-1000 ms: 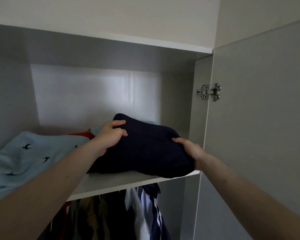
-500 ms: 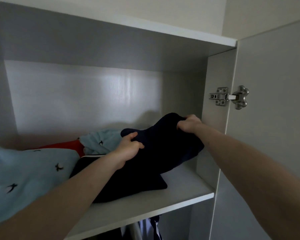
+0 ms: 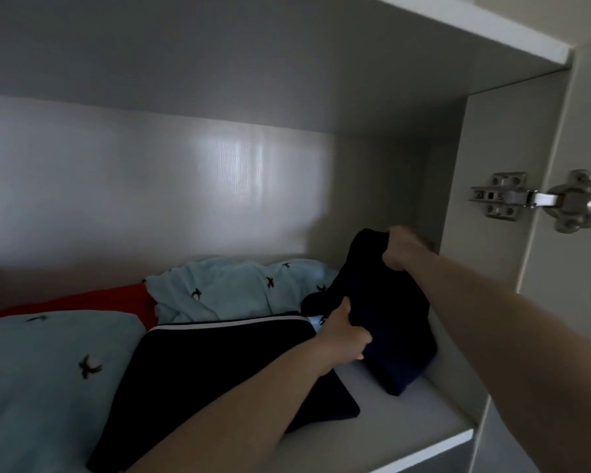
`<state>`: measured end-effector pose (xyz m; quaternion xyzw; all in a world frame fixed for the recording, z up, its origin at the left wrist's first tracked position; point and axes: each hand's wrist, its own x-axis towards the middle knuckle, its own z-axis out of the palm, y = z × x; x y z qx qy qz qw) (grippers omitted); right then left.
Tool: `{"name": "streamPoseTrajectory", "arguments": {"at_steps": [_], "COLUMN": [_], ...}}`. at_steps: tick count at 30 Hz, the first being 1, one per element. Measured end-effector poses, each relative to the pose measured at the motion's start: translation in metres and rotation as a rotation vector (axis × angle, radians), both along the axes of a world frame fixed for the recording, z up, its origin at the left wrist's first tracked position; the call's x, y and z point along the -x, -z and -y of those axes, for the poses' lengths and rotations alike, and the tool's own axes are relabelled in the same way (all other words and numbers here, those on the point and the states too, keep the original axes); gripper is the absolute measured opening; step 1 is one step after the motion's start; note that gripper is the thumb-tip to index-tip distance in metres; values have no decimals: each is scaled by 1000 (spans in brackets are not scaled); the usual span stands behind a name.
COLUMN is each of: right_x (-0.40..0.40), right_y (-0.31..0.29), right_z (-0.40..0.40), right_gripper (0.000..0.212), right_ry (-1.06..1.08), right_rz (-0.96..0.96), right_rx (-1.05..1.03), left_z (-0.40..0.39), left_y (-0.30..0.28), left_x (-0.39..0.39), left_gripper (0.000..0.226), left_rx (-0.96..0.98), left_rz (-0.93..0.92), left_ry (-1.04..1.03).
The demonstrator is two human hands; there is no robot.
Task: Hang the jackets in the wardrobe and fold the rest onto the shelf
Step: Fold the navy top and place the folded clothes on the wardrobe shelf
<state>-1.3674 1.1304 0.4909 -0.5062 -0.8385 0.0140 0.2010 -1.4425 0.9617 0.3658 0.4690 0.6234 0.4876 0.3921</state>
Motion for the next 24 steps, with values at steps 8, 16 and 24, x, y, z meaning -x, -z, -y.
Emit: {"name": "streamPoseTrajectory", "arguments": {"at_steps": [8, 16, 24], "right_x": [0, 9, 19], "right_y": [36, 106, 181], "right_z": [-12, 12, 31], "right_gripper": [33, 74, 100], "right_ry": [215, -187, -170], "right_rz": [292, 105, 155], "right_rx": [-207, 108, 282], "left_z": [-16, 15, 29], "left_y": [-6, -30, 35], "left_x": [8, 75, 164], "left_gripper": [91, 45, 121], "left_rx": [318, -53, 355], "left_rz": [-193, -937, -1252], "left_ry": [133, -119, -211]}}
